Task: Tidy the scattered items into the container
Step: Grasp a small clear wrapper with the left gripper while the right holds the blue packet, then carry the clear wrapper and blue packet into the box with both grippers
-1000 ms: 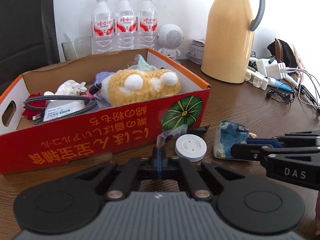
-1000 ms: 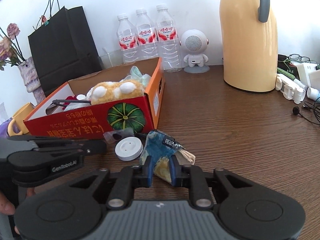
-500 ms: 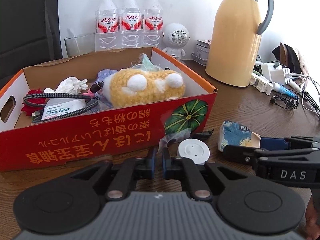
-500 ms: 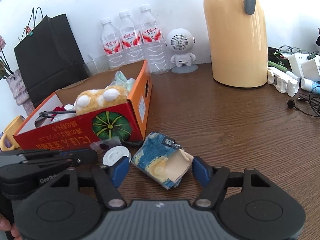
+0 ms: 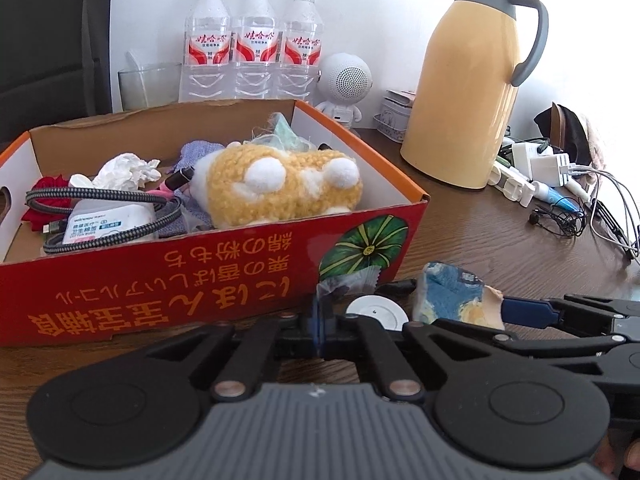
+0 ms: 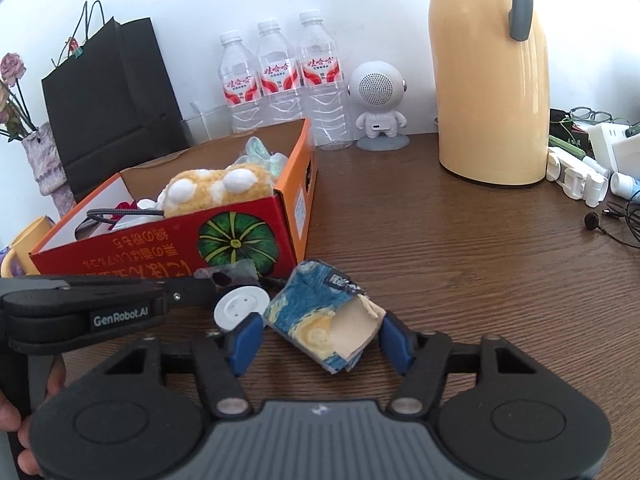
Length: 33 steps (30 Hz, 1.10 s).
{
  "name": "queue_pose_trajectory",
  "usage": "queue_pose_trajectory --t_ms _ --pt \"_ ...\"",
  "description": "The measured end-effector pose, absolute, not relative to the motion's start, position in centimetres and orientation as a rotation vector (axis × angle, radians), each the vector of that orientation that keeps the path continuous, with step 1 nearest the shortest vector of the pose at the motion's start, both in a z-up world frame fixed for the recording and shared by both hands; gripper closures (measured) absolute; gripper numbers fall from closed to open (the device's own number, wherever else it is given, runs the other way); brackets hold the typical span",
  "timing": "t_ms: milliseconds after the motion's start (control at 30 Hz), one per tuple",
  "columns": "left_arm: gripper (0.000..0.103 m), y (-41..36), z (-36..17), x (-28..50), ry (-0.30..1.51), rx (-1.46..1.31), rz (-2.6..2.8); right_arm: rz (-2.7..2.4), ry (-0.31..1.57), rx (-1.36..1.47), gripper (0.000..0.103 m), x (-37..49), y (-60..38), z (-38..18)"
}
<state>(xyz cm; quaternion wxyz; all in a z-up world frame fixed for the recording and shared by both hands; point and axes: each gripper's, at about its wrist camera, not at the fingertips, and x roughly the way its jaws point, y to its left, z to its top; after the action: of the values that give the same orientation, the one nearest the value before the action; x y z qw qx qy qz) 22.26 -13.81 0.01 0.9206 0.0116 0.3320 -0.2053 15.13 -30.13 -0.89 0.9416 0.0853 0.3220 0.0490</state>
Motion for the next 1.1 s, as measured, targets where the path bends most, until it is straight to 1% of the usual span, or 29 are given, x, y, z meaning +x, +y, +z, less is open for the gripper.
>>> queue_pose_trajectory --t_ms 67,200,267,433,533,700,767,933,1100 --pt "0.102 -13.6 0.6 21.2 0.660 0.024 -0.421 0.107 0.654 0.187 0.064 15.1 -30.2 -0.9" --pt "0.102 -12.4 1.6 18.2 0.620 0.022 -0.403 0.118 0.649 0.163 0.080 14.7 -29.7 -0.8" --pt "0.102 -11.4 2.0 16.6 0.604 0.016 -0.384 0.116 0.637 0.149 0.089 14.3 -29.4 -0.5" --pt "0.102 -8.7 3.1 12.1 0.584 0.019 -0.347 0.094 0.572 0.138 0.091 11.9 -28.8 1.2" --pt "0.102 -6.8 3.8 8.9 0.556 0.023 -0.307 0.113 0.537 0.130 0.091 8.8 -27.4 2.5" --pt "0.102 -3.3 4.3 4.8 0.563 -0.038 -0.246 0.176 0.520 0.119 0.091 3.5 -24.4 3.2" --pt "0.102 -2.3 4.9 3.0 0.539 -0.043 -0.221 0.195 0.509 0.097 0.091 1.8 -23.3 3.5" --pt "0.102 -0.9 6.5 -1.7 0.455 -0.012 -0.170 0.220 0.495 0.069 0.091 -2.1 -21.4 4.3" --pt "0.102 0.1 7.3 -5.3 0.427 -0.022 -0.180 0.218 0.451 0.077 0.091 -5.7 -20.4 5.5"
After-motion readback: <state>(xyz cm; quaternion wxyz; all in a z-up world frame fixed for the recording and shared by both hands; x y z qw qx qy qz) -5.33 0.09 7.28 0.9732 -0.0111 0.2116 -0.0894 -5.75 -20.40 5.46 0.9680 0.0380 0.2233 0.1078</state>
